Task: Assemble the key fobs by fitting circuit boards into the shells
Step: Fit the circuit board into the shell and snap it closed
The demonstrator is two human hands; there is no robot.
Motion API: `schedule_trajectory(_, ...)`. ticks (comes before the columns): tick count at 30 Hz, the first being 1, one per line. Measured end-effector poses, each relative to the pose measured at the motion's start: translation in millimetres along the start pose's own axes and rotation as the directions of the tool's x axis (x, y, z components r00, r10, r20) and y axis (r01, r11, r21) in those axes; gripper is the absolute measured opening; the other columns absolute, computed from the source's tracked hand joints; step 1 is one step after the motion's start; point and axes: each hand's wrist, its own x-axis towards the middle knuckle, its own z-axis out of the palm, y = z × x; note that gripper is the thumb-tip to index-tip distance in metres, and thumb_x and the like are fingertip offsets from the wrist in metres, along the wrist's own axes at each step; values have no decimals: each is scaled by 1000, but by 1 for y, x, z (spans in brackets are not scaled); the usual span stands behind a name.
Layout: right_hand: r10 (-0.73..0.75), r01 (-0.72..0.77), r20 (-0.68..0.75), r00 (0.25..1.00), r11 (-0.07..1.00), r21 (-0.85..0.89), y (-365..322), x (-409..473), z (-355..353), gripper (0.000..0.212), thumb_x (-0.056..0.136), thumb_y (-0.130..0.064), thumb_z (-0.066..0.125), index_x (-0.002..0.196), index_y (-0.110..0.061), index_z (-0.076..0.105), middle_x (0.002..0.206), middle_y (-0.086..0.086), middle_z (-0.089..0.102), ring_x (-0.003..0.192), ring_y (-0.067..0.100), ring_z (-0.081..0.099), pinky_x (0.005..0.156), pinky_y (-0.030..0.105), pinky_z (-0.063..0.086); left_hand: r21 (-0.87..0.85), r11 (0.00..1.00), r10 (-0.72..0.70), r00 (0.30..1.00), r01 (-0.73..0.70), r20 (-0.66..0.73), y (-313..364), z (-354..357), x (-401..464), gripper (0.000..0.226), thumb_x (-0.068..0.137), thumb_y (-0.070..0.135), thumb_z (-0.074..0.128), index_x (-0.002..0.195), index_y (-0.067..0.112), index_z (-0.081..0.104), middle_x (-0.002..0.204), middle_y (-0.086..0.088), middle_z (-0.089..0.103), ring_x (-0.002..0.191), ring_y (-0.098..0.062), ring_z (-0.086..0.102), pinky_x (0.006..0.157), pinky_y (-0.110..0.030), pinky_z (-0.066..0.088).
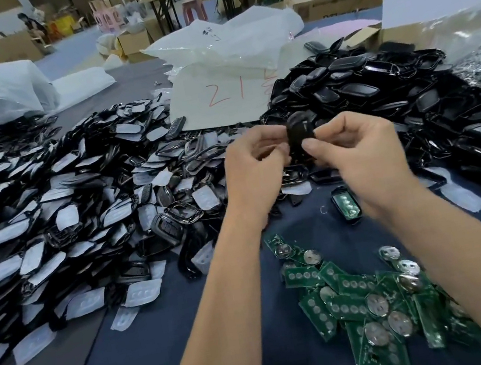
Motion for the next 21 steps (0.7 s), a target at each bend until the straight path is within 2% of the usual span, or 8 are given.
schedule_trajectory(3,272,-249,-48,961,929,274,1,-12,-31,12,76,-7,85,74,-15,76,74,3,76,66,16,68,66,27,58,-193,978,-52,990,77,132,-4,33,-13,20,98,3,65,91,15,78,91,-12,78,88,-22,75,77,-33,63)
schedule_trajectory(5,359,-329,-21,933,876,353,4,-20,-44,8,72,-9,82,71,-14,76,74,5,75,64,14,69,64,25,58,-238,965,-67,982,108,175,-9,46,-20,17,98,4,66,91,15,79,91,-14,77,88,-24,75,79,-37,64)
schedule_trajectory(7,405,-381,12,914,848,368,8,-24,-54,8,78,-4,79,77,-9,73,74,6,75,63,13,69,63,24,58,-251,956,-102,973,153,208,-13,54,-25,15,95,5,72,89,17,78,86,-14,76,82,-19,75,74,-31,63)
schedule_trajectory(10,406,-412,103,908,818,402,12,-25,-61,7,74,-9,79,75,-10,72,81,9,75,71,16,71,67,25,59,-247,950,-143,969,192,203,-16,56,-27,13,92,3,74,90,15,77,81,-7,76,79,-17,75,70,-25,60)
schedule_trajectory(13,362,-397,170,917,772,496,18,-26,-61,6,82,-15,72,78,-10,72,89,8,77,81,16,72,75,27,59,-251,939,-185,959,237,216,-18,54,-27,12,94,4,72,91,15,75,82,-7,76,80,-18,73,75,-31,61)
schedule_trajectory(17,362,-359,114,925,736,574,24,-27,-60,13,94,3,63,100,-7,69,94,10,79,85,19,76,75,29,62,-225,931,-218,933,287,287,-19,55,-28,6,95,8,72,93,12,75,83,-6,76,75,-13,71,72,-29,60)
schedule_trajectory(21,351,-320,72,933,725,609,24,-27,-61,16,89,6,65,101,-4,68,91,10,80,81,20,78,72,28,62,-237,929,-203,926,285,318,-21,58,-30,4,96,11,72,93,10,75,86,-8,75,79,-15,70,70,-27,59)
